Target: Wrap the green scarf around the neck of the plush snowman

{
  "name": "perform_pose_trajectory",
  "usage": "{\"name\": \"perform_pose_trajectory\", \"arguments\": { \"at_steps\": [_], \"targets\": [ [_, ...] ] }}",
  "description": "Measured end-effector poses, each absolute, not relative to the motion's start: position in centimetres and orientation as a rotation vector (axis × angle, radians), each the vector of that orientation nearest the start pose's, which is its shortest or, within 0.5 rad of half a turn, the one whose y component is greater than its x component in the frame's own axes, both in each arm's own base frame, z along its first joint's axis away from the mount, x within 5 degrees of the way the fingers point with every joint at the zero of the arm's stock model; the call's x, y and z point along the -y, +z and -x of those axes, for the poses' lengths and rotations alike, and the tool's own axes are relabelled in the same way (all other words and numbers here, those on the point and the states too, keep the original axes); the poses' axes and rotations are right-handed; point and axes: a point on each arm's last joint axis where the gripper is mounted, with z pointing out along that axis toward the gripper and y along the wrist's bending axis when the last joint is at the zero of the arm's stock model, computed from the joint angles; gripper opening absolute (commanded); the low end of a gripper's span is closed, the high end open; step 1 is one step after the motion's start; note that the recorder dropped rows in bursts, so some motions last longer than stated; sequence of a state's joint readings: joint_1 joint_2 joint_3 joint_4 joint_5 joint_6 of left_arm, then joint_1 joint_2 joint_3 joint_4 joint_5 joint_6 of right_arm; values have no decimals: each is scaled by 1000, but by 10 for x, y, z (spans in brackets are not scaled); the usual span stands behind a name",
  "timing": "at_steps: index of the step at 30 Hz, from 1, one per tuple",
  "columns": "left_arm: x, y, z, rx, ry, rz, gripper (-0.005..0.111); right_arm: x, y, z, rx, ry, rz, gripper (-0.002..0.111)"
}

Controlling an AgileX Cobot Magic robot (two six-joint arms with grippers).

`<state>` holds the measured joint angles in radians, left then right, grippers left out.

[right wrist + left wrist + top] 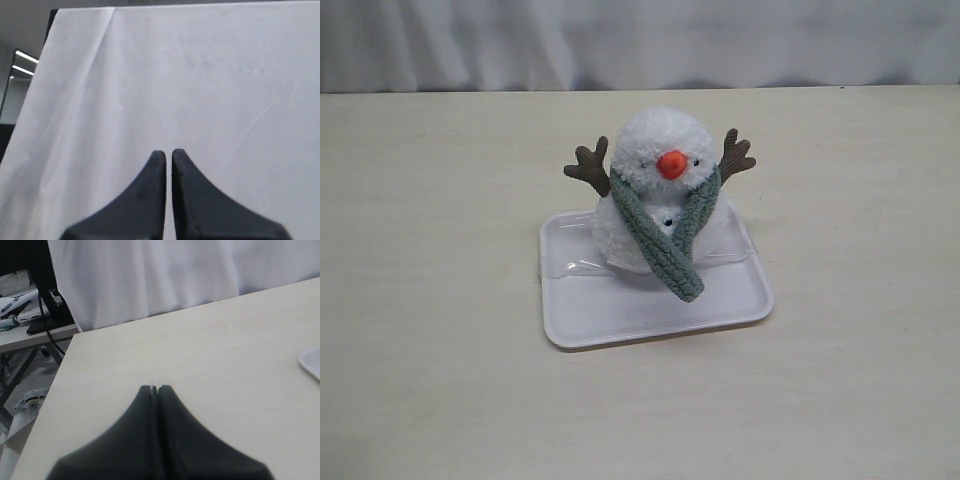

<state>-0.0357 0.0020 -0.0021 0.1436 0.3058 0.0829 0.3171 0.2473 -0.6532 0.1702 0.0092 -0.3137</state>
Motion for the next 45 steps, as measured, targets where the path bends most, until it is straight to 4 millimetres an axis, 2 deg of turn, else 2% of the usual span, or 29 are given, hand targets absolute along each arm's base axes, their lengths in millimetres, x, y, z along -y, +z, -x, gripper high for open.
{"name": "perform_pose_trajectory", "arguments": {
  "at_steps": [7,9,18,28,30,35,45],
  "targets": [
    [-2,186,-54,-1778,171,-197,0,-2,381,-11,-1011,16,182,4],
    [-2,186,-54,-1778,171,-197,0,-2,365,-11,-1027,-38,141,4],
    [-2,186,-54,-1778,171,-197,0,0,326,-26,-1137,-61,51,4],
    [-2,186,-54,-1778,171,-197,0,0,217,-55,-1523,-120,119,4],
    [-2,186,-54,-1778,171,-197,0,0,205,-56,-1593,-119,123,4],
    [-2,186,-54,-1778,175,-200,0,1,184,-54,-1809,-92,102,4],
    [-2,186,-54,-1778,175,-200,0,1,182,-54,-1833,-27,18,4]
  ]
}}
